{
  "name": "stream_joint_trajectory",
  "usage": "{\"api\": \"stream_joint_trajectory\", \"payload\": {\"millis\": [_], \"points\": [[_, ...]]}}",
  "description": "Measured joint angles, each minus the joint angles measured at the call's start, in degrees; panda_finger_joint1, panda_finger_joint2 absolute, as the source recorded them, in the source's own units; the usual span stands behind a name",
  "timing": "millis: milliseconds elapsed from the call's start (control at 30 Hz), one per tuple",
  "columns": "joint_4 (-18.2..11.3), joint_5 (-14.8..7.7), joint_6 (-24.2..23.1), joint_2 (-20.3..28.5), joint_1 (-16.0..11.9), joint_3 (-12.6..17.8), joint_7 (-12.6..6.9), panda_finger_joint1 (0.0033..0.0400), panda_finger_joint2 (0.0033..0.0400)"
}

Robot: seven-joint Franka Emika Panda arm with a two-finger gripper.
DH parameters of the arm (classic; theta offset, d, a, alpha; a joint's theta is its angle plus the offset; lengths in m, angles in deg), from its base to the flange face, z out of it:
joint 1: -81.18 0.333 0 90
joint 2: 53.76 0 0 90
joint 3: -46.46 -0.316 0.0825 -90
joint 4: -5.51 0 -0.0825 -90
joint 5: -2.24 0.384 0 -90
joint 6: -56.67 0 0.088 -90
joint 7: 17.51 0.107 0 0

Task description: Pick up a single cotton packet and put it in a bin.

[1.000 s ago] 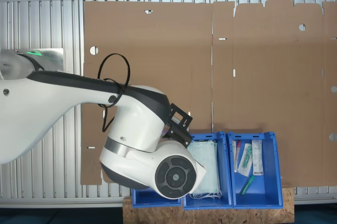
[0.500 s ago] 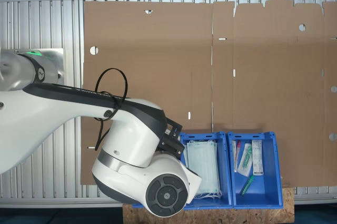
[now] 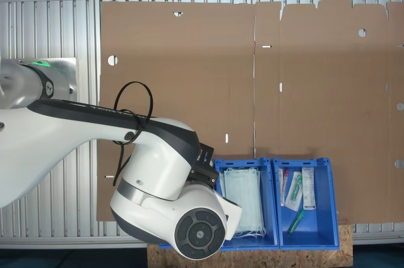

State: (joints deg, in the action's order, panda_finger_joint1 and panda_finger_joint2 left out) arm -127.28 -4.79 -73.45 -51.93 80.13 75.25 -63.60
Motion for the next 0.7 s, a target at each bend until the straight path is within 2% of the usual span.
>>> {"api": "stream_joint_trajectory", "payload": {"millis": [233, 700], "points": [[0.0, 0.0, 0.0, 0.0, 0.0, 0.0, -1.92, 0.0079, 0.0079], [0.0, 0.0, 0.0, 0.0, 0.0, 0.0, -4.59, 0.0079, 0.0079]]}}
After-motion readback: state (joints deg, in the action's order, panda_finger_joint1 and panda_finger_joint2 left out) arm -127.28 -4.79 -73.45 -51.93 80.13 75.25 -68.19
